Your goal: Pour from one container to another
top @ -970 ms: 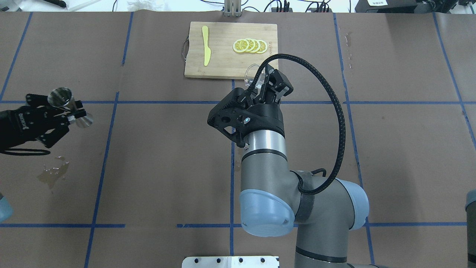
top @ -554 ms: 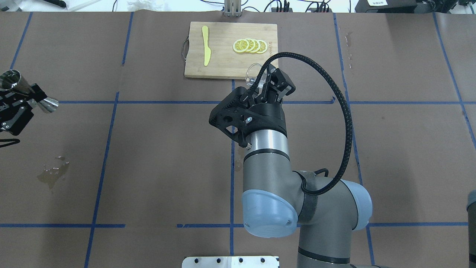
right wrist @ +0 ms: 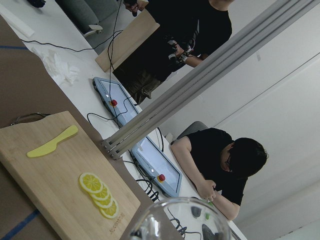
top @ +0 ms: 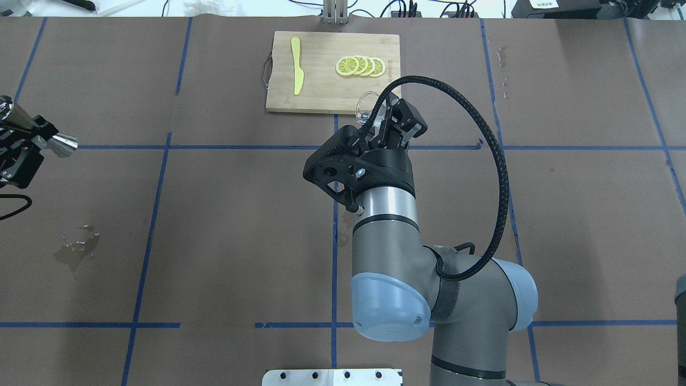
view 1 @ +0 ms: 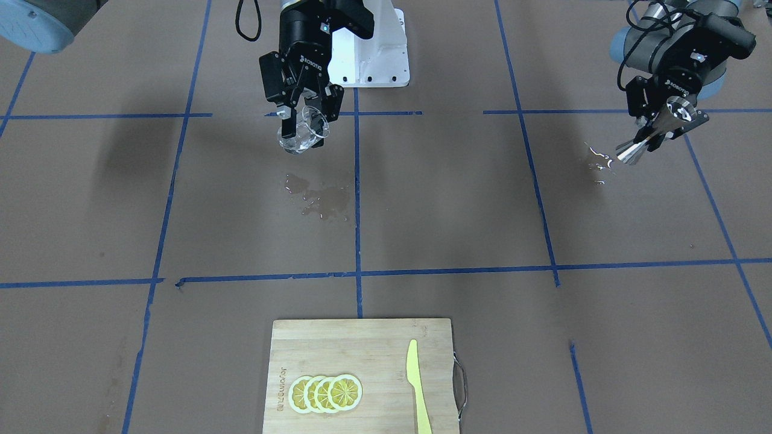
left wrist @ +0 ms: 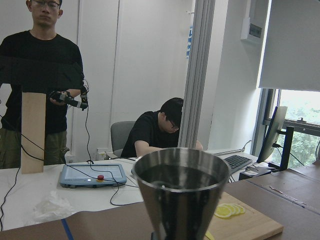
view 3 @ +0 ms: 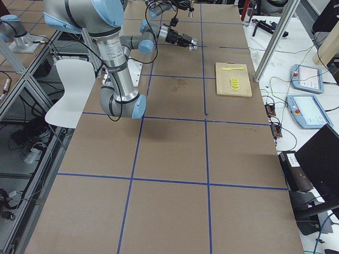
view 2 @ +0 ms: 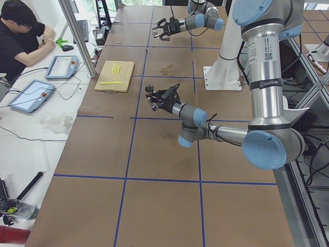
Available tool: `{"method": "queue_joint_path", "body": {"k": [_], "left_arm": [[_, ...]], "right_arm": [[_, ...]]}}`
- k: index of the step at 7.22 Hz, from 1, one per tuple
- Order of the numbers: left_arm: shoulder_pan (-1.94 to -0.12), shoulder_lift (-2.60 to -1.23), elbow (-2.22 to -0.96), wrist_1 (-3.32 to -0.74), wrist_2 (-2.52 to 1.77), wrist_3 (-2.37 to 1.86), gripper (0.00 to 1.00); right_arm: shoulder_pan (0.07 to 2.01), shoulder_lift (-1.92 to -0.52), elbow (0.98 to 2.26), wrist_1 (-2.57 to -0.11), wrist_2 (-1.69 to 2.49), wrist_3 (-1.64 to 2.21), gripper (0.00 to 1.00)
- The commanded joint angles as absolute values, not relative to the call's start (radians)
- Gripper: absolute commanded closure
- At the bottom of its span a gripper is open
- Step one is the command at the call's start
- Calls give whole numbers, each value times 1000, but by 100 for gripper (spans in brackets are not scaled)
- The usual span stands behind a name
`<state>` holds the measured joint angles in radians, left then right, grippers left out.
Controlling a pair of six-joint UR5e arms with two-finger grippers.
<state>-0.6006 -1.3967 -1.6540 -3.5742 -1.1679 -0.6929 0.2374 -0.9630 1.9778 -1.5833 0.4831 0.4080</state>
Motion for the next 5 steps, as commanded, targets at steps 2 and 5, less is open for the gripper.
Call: {"method": "queue_joint_path", "body": {"k": [2, 5], "left_arm": [[-503, -1391, -1637, -3486, -1106, -721, 100], [-301, -1399, -1585, -3481, -753, -721, 100]], "right_arm": [[238, -968, 1990, -1585, 482, 408, 100], [238, -976, 1990, -1583, 482, 410, 100]]}}
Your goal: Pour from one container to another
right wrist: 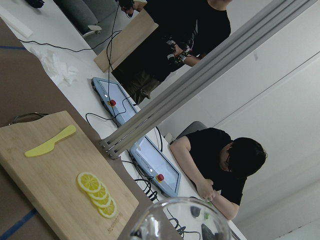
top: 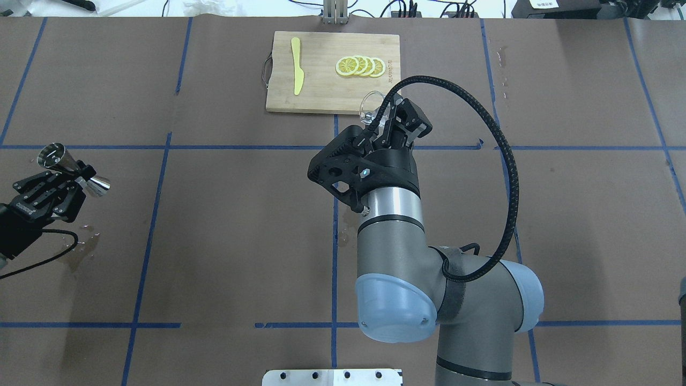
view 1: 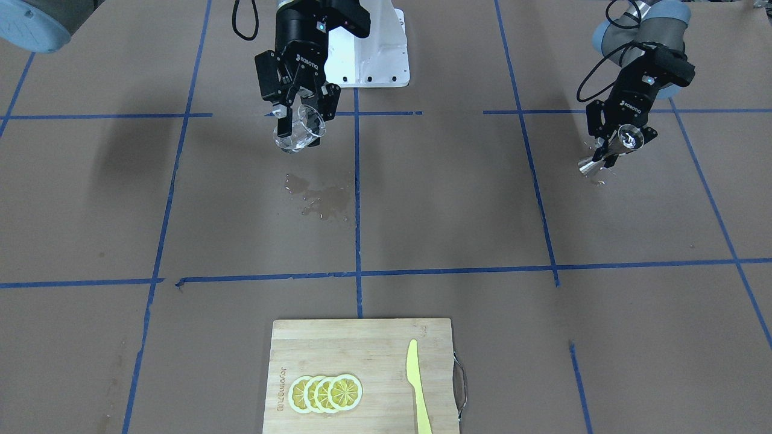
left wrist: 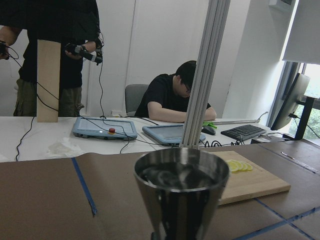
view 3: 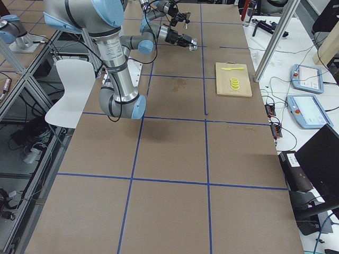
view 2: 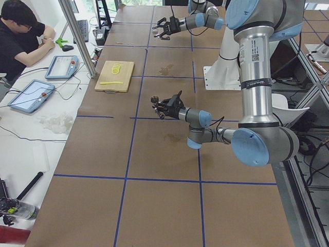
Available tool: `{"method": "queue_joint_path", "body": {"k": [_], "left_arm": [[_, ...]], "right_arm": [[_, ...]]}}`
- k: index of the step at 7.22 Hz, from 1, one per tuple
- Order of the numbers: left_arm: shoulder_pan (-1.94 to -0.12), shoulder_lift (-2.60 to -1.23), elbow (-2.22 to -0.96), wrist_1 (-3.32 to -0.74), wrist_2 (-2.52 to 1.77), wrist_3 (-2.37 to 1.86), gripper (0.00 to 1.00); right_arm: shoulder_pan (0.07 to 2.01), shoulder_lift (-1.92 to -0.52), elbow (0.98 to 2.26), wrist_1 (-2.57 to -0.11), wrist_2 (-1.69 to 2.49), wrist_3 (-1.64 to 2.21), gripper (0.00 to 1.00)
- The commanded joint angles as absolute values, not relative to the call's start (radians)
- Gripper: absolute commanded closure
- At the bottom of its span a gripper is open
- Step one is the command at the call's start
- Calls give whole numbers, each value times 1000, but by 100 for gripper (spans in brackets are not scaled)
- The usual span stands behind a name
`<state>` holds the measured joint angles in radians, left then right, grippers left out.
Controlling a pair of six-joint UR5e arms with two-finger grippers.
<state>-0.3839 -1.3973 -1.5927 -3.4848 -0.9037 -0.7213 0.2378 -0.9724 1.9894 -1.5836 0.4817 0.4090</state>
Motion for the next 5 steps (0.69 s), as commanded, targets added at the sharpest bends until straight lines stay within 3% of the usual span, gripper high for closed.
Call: {"method": "queue_joint_path", "body": {"k": [1, 5], "left_arm": [[-293, -1399, -1585, -3430, -659, -718, 100], [-203, -1431, -1557, -3346, -388, -634, 100]], "right_arm": [[238, -976, 1997, -1583, 482, 410, 100], [236, -980, 1997, -1583, 482, 410, 100]]}}
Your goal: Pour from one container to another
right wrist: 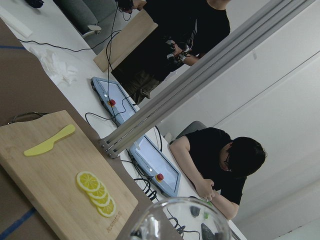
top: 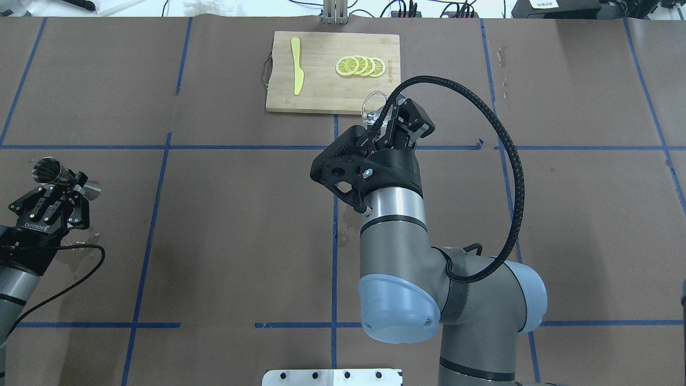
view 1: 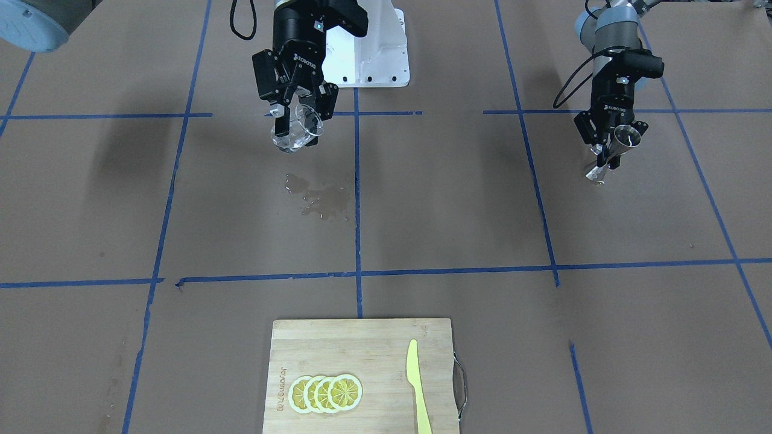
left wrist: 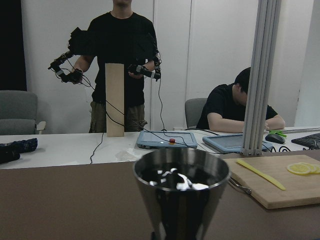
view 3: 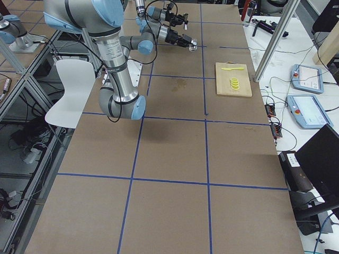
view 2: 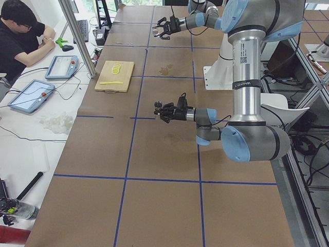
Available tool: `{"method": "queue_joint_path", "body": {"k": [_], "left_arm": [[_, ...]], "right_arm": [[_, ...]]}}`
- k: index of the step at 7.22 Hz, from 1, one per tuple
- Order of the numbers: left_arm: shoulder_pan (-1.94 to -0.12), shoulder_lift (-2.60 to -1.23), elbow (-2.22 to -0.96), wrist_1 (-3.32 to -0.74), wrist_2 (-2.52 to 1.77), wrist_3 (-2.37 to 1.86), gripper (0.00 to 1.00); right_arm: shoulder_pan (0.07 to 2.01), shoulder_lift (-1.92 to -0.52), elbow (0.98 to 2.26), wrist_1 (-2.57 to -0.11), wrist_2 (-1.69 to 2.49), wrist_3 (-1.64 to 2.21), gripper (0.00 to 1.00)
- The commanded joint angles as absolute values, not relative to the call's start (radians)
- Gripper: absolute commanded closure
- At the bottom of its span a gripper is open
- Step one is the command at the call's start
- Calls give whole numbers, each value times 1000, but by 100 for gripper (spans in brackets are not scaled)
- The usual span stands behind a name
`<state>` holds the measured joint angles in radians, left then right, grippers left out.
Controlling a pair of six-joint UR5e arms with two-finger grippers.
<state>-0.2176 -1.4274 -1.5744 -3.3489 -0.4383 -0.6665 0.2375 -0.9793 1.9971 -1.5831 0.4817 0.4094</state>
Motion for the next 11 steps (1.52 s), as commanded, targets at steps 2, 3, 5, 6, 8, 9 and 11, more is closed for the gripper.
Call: {"method": "queue_joint_path", "body": {"k": [2, 3, 5, 6, 8, 9, 11], "left_arm": [[-170, -1474, -1545, -3356, -387, -691, 100], [-167, -1498, -1520, -3359, -376, -705, 100], [-167, -1526, -1505, -3356, -374, -697, 100], [-161, -1525, -1505, -3353, -386, -683, 100], [-161, -1513, -1505, -3350, -471, -675, 100], [-161, -1509, -1503, -3349, -500, -676, 100], [-161, -1508, -1484, -3347, -526, -681, 100]], "right_arm": [[236, -982, 1997, -1585, 482, 410, 100], [236, -982, 1999, -1583, 482, 410, 100], [236, -983, 1997, -1583, 482, 408, 100], [236, -983, 1999, -1583, 482, 408, 100], [236, -983, 1999, -1583, 482, 410, 100], [236, -985, 1999, -1583, 482, 410, 100], [236, -991, 1999, -1583, 482, 410, 100]]}}
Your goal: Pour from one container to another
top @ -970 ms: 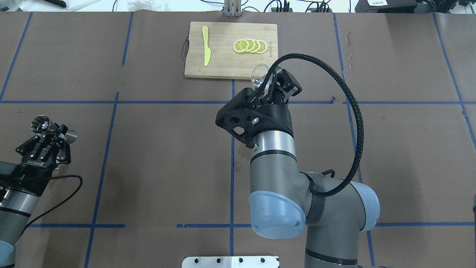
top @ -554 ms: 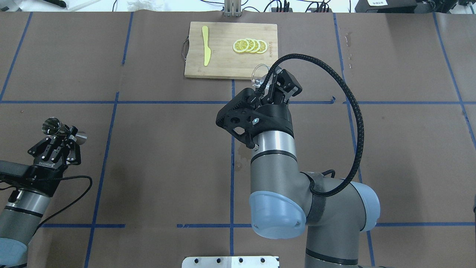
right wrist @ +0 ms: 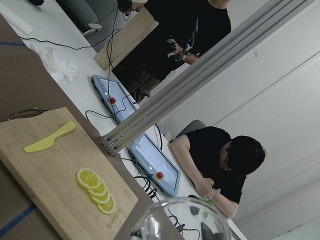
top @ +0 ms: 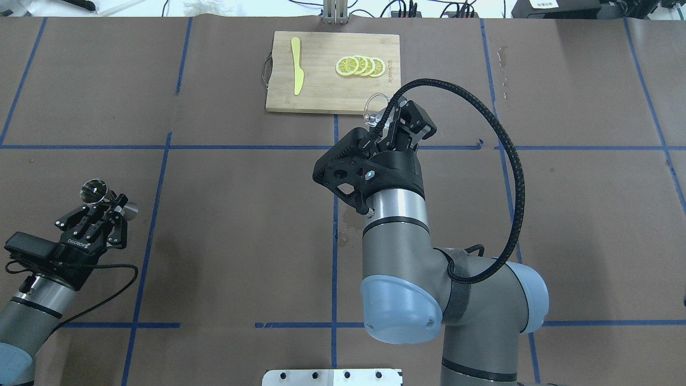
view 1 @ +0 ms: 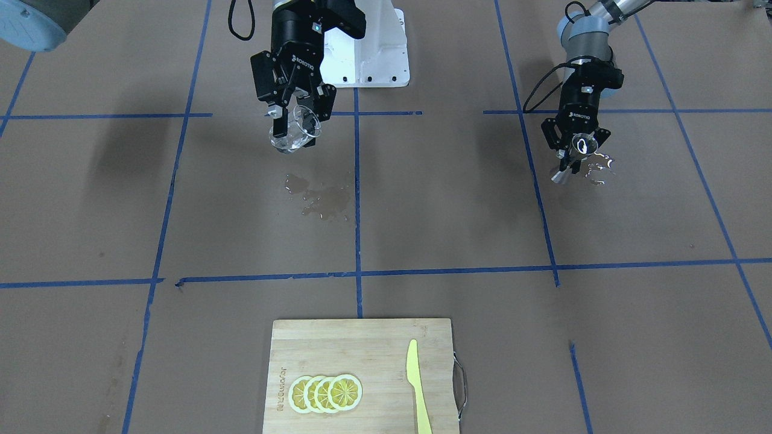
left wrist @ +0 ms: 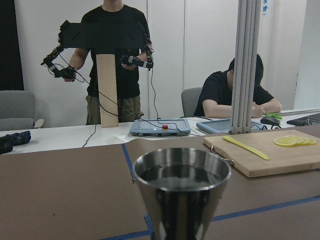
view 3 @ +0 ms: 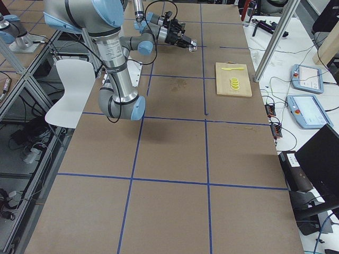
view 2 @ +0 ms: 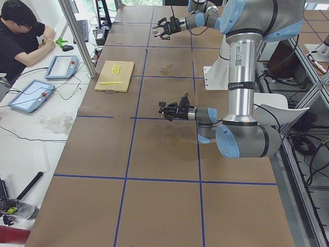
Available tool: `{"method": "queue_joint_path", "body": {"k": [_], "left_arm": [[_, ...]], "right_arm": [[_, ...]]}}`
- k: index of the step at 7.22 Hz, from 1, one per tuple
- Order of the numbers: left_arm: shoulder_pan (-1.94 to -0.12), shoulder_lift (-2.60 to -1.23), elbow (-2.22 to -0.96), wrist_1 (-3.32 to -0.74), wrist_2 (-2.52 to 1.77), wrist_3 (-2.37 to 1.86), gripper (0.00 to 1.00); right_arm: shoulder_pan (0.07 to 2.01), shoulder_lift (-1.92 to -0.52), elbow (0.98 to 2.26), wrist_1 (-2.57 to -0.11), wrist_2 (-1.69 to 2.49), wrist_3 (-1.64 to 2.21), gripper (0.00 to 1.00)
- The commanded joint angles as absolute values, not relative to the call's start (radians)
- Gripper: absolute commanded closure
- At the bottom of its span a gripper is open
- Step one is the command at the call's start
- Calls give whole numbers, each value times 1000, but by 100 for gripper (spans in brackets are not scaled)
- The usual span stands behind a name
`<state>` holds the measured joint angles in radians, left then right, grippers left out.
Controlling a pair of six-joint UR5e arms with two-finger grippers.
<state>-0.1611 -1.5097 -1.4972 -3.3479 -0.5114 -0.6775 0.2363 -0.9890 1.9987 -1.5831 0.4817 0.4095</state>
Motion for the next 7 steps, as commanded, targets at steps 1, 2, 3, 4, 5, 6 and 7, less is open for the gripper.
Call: {"method": "queue_joint_path", "body": {"k": [1, 2, 3, 4, 5, 6, 7], "left_arm": [[-161, -1508, -1470, -3347, -547, -689, 100], [-161, -1509, -1467, -3349, -554, -701, 100], [-161, -1509, -1459, -3349, -555, -724, 100], [-160, -1509, -1454, -3349, -561, -753, 100], [-160, -1511, -1447, -3350, -561, -799, 100], [-160, -1511, -1445, -3350, -561, -801, 100], [-160, -1511, -1428, -3350, -560, -801, 100]], "right_arm": [[236, -991, 1999, -1583, 482, 410, 100], [236, -991, 1999, -1583, 482, 410, 100], [236, -991, 1999, -1583, 482, 410, 100], [236, -991, 2000, -1583, 482, 410, 100], [236, -991, 1999, -1583, 482, 410, 100], [236, -991, 1999, -1583, 482, 410, 100], [236, -991, 1999, -1583, 482, 410, 100]]}}
